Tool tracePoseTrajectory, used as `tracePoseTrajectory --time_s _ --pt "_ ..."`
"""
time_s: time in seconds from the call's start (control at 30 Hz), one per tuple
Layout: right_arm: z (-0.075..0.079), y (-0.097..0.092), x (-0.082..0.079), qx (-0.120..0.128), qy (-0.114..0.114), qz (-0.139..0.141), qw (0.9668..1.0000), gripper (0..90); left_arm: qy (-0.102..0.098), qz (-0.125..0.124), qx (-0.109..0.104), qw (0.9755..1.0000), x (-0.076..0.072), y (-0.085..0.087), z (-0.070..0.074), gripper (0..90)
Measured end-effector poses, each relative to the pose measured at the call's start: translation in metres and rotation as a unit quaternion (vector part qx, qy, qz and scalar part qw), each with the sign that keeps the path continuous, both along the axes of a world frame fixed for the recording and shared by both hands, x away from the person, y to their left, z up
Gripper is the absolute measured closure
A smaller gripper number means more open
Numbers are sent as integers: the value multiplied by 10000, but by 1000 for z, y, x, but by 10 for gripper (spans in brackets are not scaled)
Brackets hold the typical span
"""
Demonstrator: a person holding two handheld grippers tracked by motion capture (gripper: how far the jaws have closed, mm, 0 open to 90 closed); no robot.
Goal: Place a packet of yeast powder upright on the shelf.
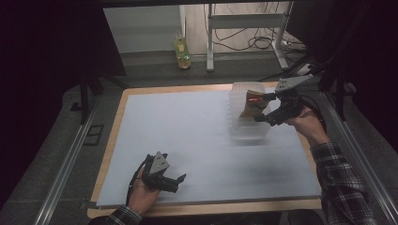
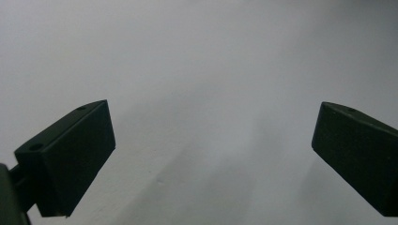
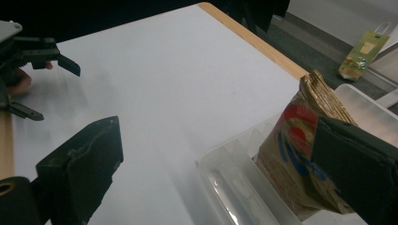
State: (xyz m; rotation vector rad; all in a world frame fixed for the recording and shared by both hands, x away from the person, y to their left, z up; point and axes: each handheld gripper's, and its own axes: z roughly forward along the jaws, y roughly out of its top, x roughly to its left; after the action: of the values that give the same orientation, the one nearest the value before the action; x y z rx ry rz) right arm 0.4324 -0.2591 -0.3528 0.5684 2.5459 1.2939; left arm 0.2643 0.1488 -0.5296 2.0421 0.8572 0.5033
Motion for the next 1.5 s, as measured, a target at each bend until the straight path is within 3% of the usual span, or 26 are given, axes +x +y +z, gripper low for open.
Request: tracePoseTrajectory --time_s 0.37,0.87,0.97,1.1,1.5 --pt "-5 -5 -15 -11 -89 -36 10000 9 -81 -15 38 10000 -1 -1 0 0" --pt "-25 8 -43 -69 -136 -116 9998 3 -133 -47 78 9999 -1 -1 -1 0" --pt "-31 8 -45 -105 -122 -224 9996 0 -138 -46 76 9999 -1 -1 -1 0" --pt "-40 7 -45 22 -5 -414 9991 0 -137 -46 71 9999 -1 -1 -1 0" --pt "-52 9 -58 -11 117 -371 9992 0 -157 -57 89 9998 -1 -1 -1 0"
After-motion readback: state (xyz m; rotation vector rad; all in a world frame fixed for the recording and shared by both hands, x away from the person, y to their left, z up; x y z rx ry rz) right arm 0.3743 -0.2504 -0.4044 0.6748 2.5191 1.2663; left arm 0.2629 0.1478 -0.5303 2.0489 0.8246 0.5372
